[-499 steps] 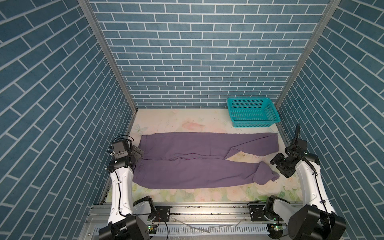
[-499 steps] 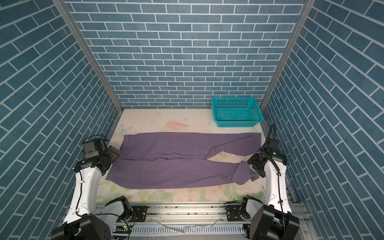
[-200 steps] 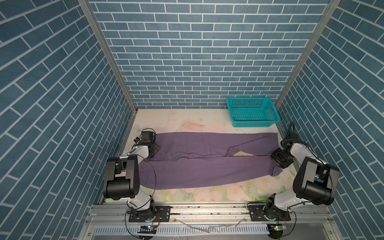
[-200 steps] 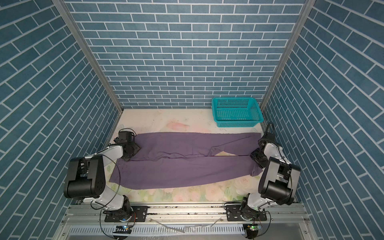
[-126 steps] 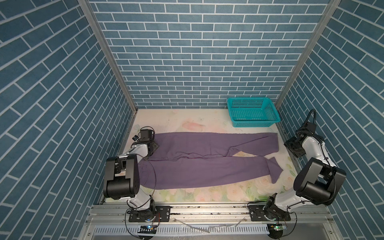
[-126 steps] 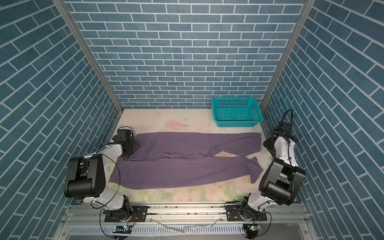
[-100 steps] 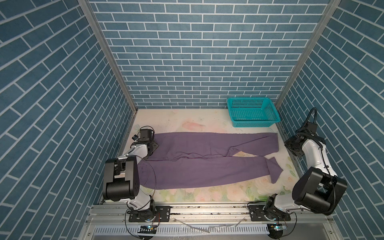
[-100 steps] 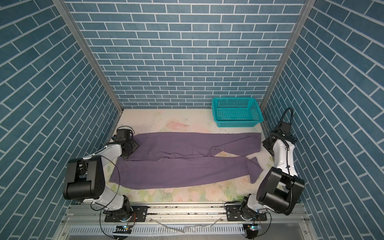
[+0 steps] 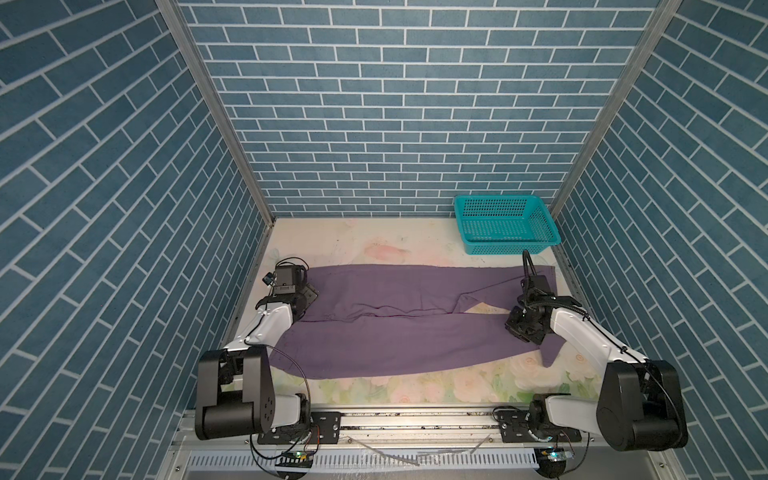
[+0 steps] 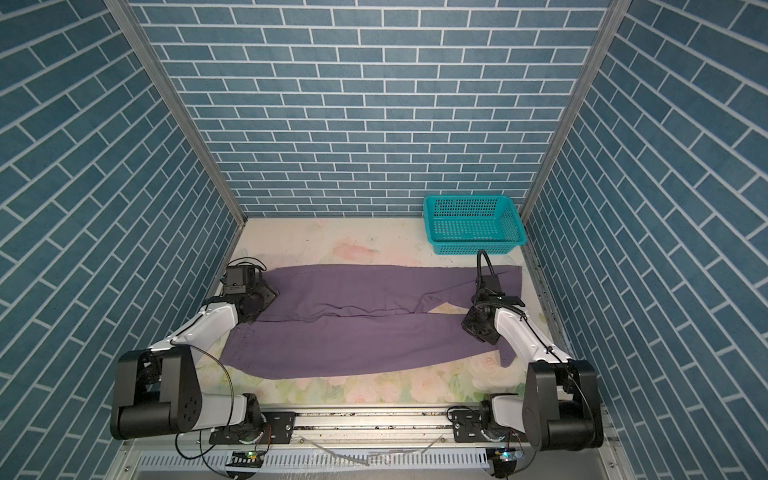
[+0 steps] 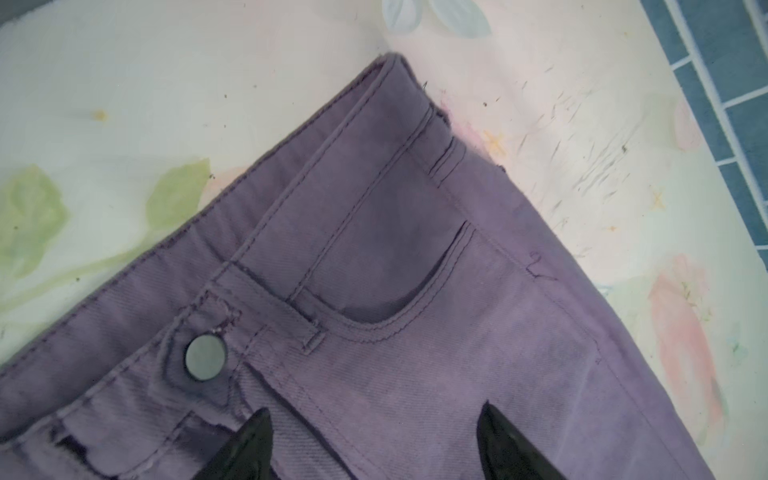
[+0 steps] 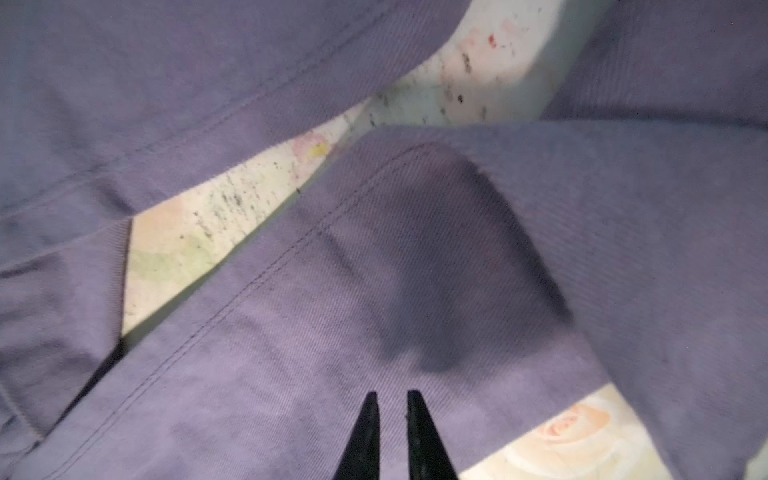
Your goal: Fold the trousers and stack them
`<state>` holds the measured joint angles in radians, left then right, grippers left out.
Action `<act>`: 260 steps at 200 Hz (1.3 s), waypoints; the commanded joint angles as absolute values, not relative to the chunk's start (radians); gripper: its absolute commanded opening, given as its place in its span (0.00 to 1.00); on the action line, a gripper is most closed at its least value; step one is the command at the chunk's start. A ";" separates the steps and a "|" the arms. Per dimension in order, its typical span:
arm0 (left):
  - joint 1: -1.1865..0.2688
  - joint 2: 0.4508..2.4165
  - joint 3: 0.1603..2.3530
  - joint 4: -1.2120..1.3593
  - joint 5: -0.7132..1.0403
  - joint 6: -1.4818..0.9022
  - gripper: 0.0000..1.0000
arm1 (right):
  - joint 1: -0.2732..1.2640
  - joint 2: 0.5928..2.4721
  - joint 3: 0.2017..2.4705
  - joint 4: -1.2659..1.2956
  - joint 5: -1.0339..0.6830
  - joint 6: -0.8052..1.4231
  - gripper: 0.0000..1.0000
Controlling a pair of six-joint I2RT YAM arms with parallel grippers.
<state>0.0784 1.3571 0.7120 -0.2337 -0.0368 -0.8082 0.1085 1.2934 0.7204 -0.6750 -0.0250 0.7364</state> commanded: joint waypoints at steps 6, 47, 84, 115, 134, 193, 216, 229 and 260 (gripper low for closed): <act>0.075 1.332 0.653 -0.231 -0.023 -0.810 0.79 | 0.093 1.342 0.716 -0.679 0.135 0.778 0.10; 0.075 1.348 0.620 -0.209 -0.015 -0.812 0.80 | -0.154 1.385 0.777 -0.656 0.150 0.669 0.09; 0.075 1.354 0.614 -0.179 -0.001 -0.809 0.82 | -0.263 1.610 1.104 -0.712 0.228 0.544 0.09; 0.075 1.335 0.612 -0.184 -0.010 -0.798 0.84 | -0.264 1.687 1.334 -0.798 0.281 0.505 0.08; 0.075 1.331 0.591 -0.141 0.011 -0.815 0.84 | -0.263 1.653 1.317 -0.765 0.170 0.488 0.08; 0.075 1.295 0.604 -0.156 0.089 -0.802 0.76 | -0.210 1.276 0.873 -0.827 0.031 0.552 0.11; 0.074 1.236 0.587 -0.169 0.080 -0.804 0.77 | -0.154 1.108 0.784 -0.914 0.028 0.582 0.37; 0.075 1.219 0.583 -0.172 0.081 -0.801 0.79 | -0.106 1.069 0.769 -0.959 0.042 0.603 0.51; 0.074 1.225 0.573 -0.174 0.091 -0.796 0.81 | -0.067 1.095 0.707 -0.910 0.065 0.669 0.65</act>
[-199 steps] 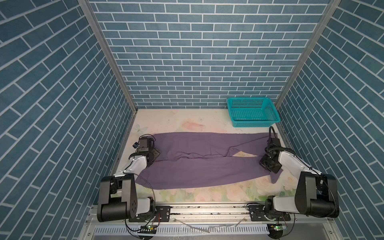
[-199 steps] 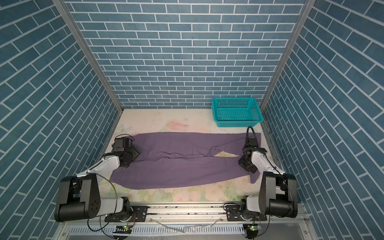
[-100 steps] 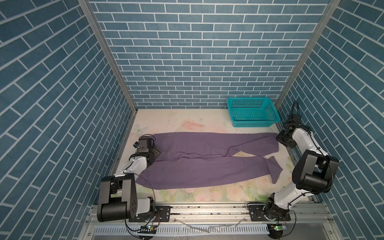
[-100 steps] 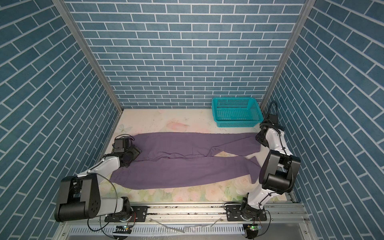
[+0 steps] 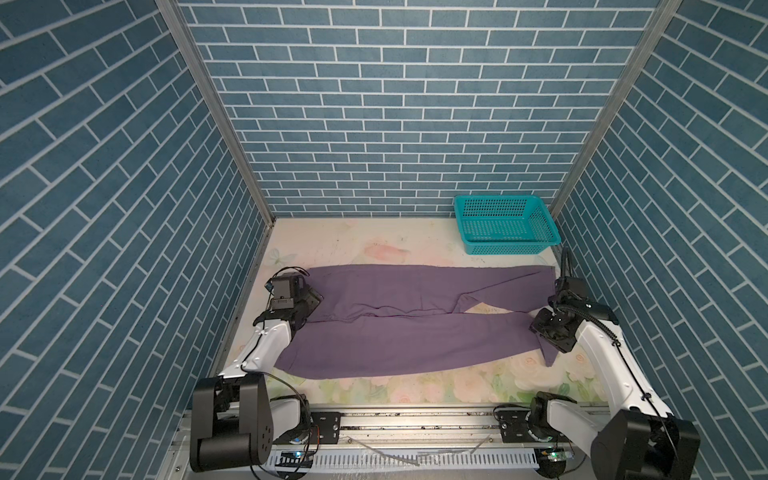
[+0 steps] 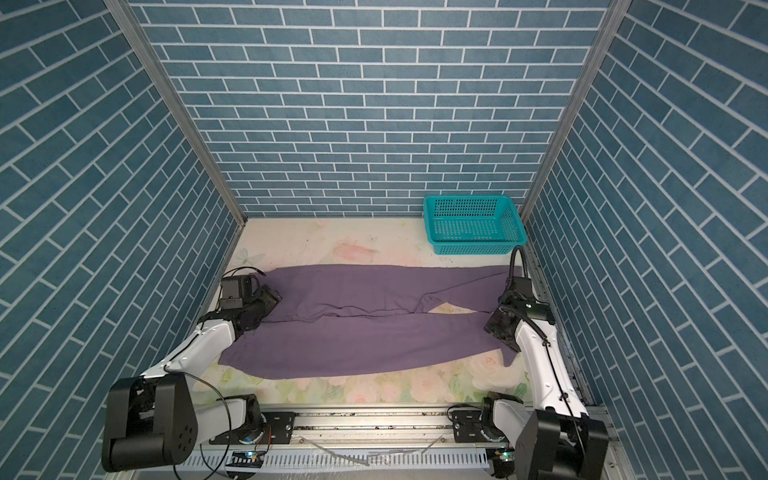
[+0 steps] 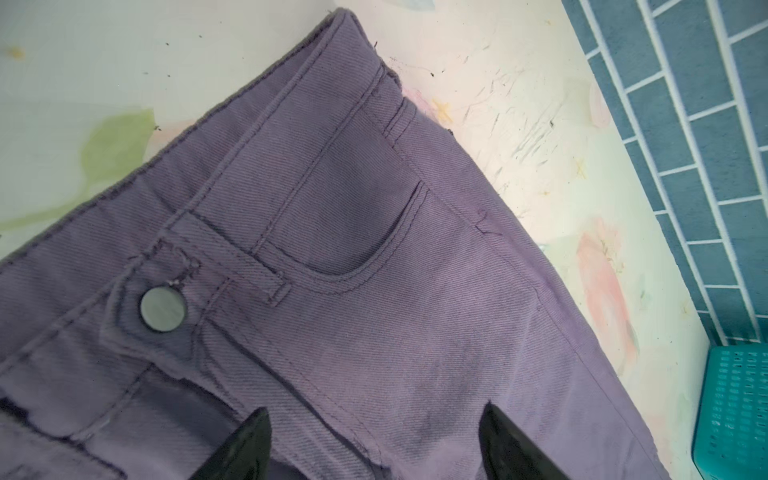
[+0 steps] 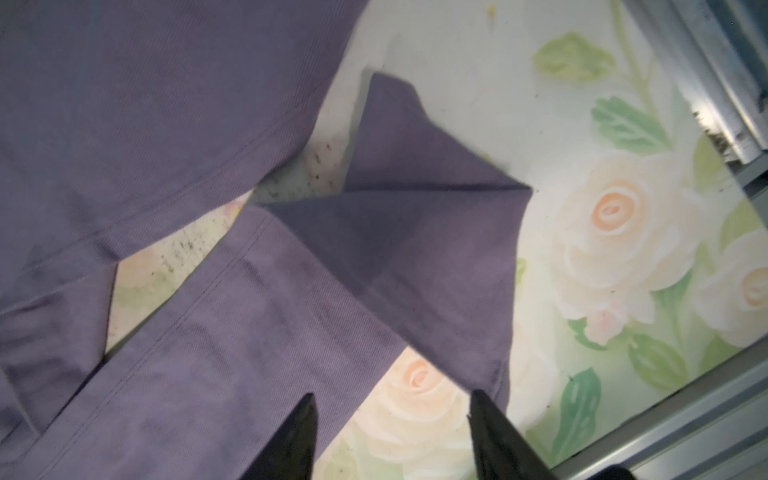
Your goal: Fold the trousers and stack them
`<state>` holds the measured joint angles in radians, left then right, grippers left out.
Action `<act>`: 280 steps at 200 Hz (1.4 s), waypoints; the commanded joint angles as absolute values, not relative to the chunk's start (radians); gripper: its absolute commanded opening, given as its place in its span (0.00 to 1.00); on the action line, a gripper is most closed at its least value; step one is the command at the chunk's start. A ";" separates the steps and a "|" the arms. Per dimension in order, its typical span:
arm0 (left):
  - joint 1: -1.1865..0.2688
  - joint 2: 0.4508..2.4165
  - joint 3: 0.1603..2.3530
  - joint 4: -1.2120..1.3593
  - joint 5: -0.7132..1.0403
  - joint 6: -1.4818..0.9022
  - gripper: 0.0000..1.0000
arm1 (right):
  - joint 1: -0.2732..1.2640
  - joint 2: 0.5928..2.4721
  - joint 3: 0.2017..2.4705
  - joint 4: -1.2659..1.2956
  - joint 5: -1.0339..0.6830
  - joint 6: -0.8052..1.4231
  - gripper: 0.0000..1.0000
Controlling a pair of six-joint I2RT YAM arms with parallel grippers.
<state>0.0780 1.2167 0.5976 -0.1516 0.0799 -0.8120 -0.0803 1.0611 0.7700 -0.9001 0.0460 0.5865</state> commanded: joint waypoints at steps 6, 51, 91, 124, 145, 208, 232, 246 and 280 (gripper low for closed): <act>0.074 1.228 0.572 -0.174 0.093 -0.794 0.81 | -0.067 1.115 0.691 -0.882 0.057 0.684 0.65; 0.075 1.238 0.542 -0.162 0.100 -0.795 0.81 | -0.115 1.226 0.686 -0.749 0.089 0.685 0.61; 0.075 1.250 0.533 -0.144 0.112 -0.793 0.81 | -0.238 1.251 0.842 -0.853 0.124 0.574 0.00; 0.075 1.251 0.537 -0.139 0.114 -0.792 0.80 | -0.255 1.248 1.042 -1.011 0.154 0.513 0.00; 0.075 1.247 0.535 -0.133 0.117 -0.796 0.79 | -0.256 1.240 1.169 -1.141 0.117 0.502 0.00; 0.075 1.252 0.561 -0.141 0.120 -0.787 0.79 | -0.258 1.075 1.317 -1.435 -0.075 0.555 0.00; 0.075 1.258 0.575 -0.145 0.116 -0.774 0.79 | -0.259 1.059 1.448 -1.563 -0.145 0.566 0.00; 0.075 1.267 0.581 -0.146 0.118 -0.772 0.79 | -0.259 1.078 1.573 -1.651 -0.139 0.560 0.00; 0.075 1.295 0.578 -0.126 0.127 -0.774 0.79 | -0.259 1.113 1.693 -1.757 -0.052 0.537 0.00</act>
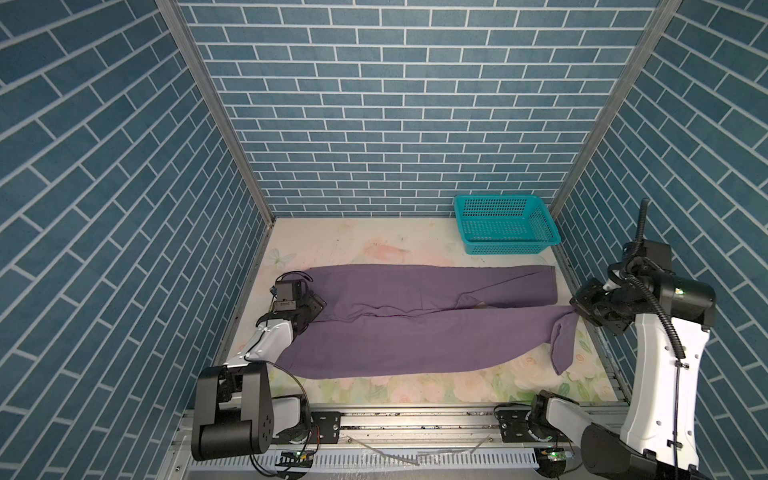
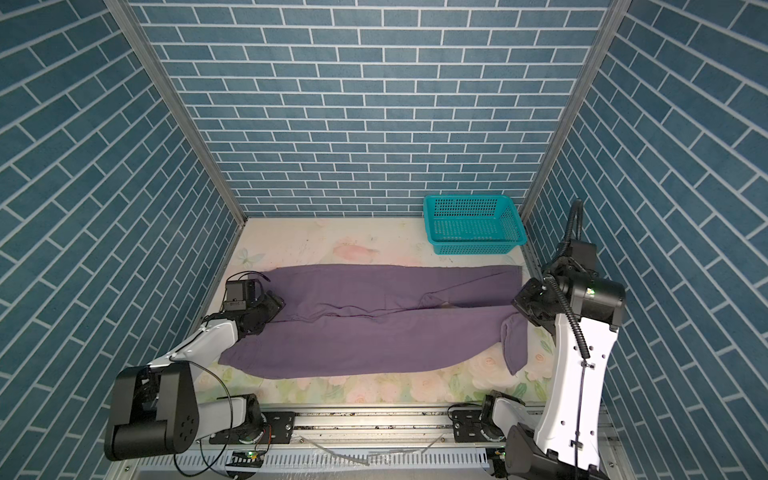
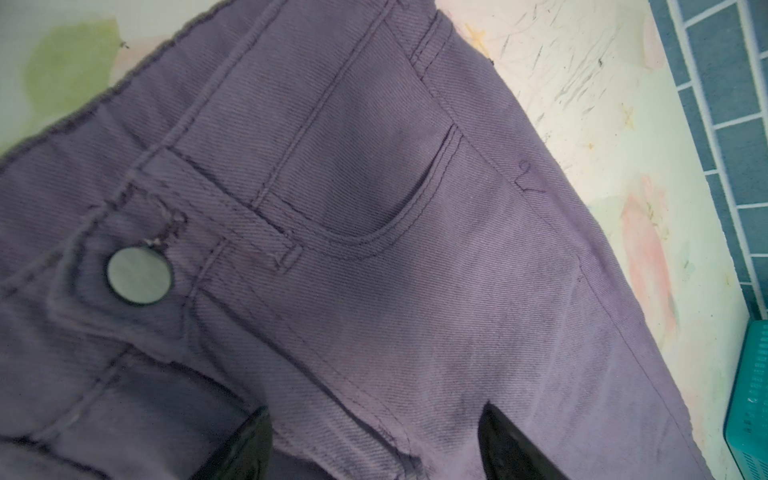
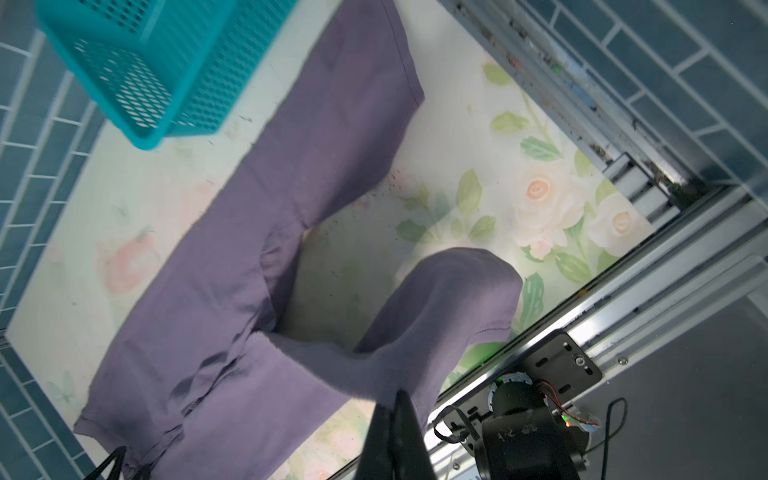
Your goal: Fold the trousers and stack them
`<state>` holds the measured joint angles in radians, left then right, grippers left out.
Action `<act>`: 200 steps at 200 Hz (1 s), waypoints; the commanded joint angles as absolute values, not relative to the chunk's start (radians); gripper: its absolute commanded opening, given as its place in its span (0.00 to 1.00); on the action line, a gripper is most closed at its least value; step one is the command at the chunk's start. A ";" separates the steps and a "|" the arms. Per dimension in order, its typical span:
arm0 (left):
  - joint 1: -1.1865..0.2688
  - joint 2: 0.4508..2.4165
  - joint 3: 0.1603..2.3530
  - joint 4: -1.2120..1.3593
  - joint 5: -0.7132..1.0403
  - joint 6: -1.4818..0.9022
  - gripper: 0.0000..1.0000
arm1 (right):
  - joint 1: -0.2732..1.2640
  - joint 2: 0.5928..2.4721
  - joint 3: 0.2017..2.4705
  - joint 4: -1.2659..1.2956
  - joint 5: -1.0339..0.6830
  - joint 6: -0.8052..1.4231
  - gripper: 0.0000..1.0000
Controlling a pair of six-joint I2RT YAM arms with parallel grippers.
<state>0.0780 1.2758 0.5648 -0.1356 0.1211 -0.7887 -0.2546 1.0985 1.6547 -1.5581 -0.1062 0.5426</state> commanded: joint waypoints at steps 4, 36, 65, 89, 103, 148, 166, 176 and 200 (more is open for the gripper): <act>0.075 1.300 0.578 -0.124 0.127 -0.774 0.79 | -0.259 1.110 1.669 -1.753 -0.037 0.537 0.00; 0.076 1.322 0.583 -0.121 0.114 -0.767 0.79 | -0.273 1.093 1.421 -1.524 0.009 0.560 0.00; 0.077 1.330 0.617 -0.148 0.103 -0.731 0.75 | -0.318 1.249 1.314 -1.302 0.034 0.534 0.00; 0.077 1.307 0.627 -0.172 0.059 -0.710 0.65 | -0.334 1.368 1.325 -1.123 0.044 0.554 0.00; 0.078 1.296 0.629 -0.181 0.035 -0.710 0.64 | -0.337 1.447 1.351 -1.053 0.082 0.568 0.00; 0.078 1.297 0.641 -0.207 -0.011 -0.700 0.65 | -0.353 1.625 1.384 -0.932 0.166 0.543 0.25; 0.078 1.325 0.660 -0.219 0.000 -0.694 0.67 | -0.372 1.682 1.394 -0.920 0.131 0.533 0.38; 0.077 1.344 0.669 -0.218 0.015 -0.687 0.67 | -0.376 1.694 1.393 -0.919 0.113 0.523 0.39; 0.078 1.358 0.658 -0.215 0.031 -0.692 0.67 | -0.377 1.640 1.342 -0.913 0.084 0.508 0.39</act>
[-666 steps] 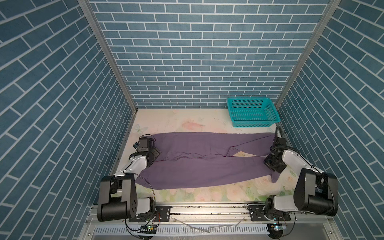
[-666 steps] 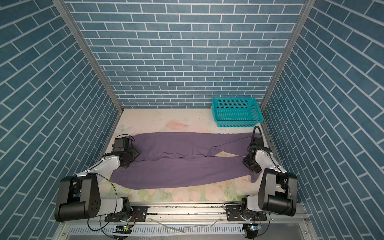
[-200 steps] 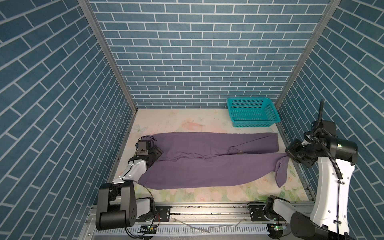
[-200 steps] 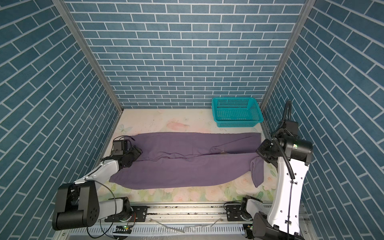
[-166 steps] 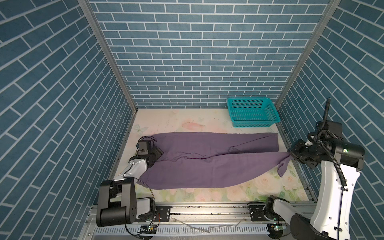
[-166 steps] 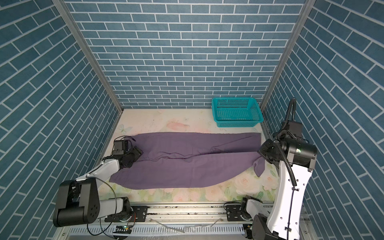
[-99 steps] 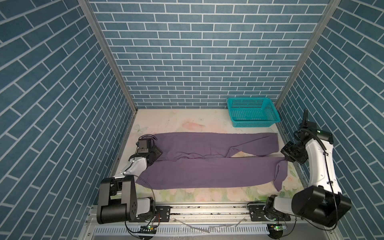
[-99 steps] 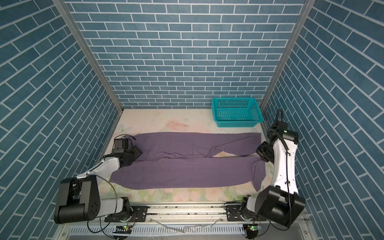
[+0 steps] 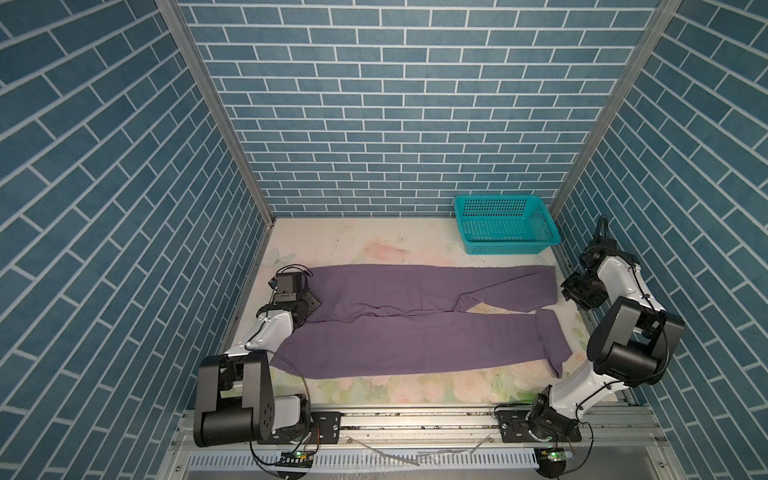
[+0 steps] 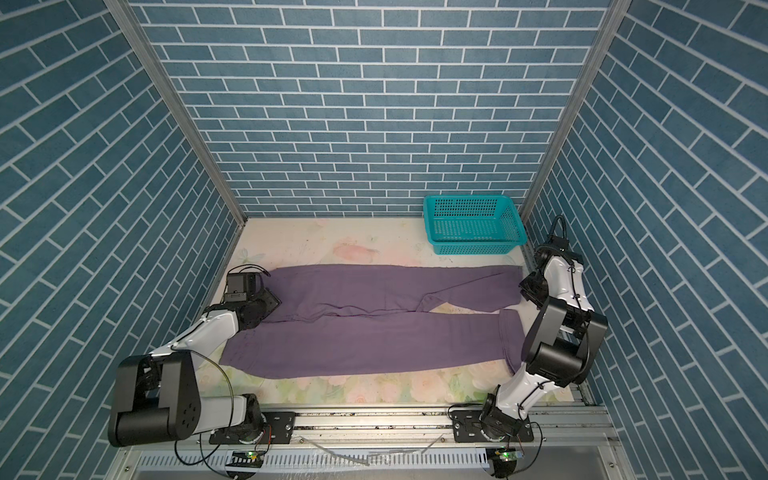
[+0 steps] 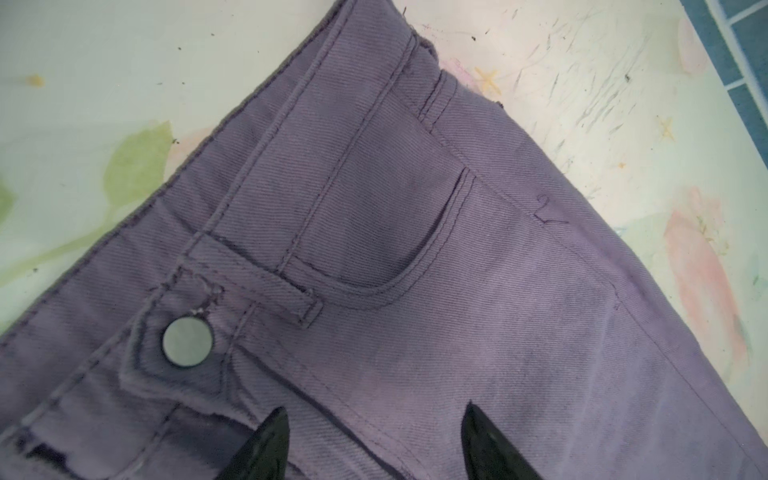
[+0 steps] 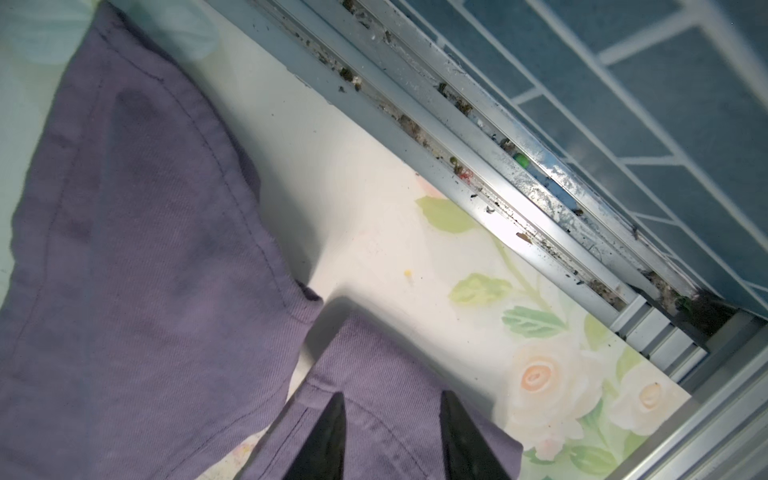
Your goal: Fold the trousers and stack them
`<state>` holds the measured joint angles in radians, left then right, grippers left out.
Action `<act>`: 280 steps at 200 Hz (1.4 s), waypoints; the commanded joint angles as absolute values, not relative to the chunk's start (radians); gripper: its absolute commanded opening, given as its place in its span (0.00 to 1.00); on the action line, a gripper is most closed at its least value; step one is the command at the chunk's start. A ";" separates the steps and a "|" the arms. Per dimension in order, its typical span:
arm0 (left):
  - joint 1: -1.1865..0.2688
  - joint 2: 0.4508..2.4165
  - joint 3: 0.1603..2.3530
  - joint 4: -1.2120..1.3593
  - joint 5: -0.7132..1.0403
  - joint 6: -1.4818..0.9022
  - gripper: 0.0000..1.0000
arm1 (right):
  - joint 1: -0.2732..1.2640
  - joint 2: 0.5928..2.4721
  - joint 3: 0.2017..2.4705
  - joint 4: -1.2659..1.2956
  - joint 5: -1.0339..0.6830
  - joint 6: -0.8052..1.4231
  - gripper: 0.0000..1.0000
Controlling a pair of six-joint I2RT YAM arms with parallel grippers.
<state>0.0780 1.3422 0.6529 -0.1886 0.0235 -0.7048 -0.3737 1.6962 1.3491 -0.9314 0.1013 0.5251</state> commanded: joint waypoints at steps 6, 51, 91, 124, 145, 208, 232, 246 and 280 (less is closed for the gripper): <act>0.078 1.357 0.655 -0.216 0.037 -0.694 0.67 | -0.377 1.610 1.312 -0.909 0.072 0.509 0.39; 0.078 1.345 0.616 -0.198 0.057 -0.697 0.69 | -0.364 1.376 1.069 -0.940 0.028 0.487 0.54; 0.078 1.352 0.631 -0.205 0.089 -0.678 0.70 | -0.350 1.210 0.896 -0.911 0.042 0.522 0.66; 0.078 1.361 0.591 -0.156 0.126 -0.692 0.70 | -0.331 1.169 0.817 -0.872 0.087 0.555 0.69; 0.078 1.380 0.594 -0.157 0.139 -0.683 0.71 | -0.293 1.148 0.750 -0.857 0.124 0.577 0.99; 0.077 1.402 0.587 -0.123 0.143 -0.687 0.71 | -0.168 1.128 0.661 -0.812 0.212 0.622 0.74; 0.078 1.405 0.588 -0.125 0.138 -0.690 0.69 | -0.156 1.171 0.624 -0.753 0.193 0.636 0.72; 0.078 1.403 0.581 -0.123 0.131 -0.694 0.69 | -0.155 1.235 0.639 -0.739 0.193 0.633 0.74; 0.078 1.422 0.575 -0.115 0.124 -0.701 0.69 | -0.158 1.367 0.725 -0.772 0.215 0.608 0.48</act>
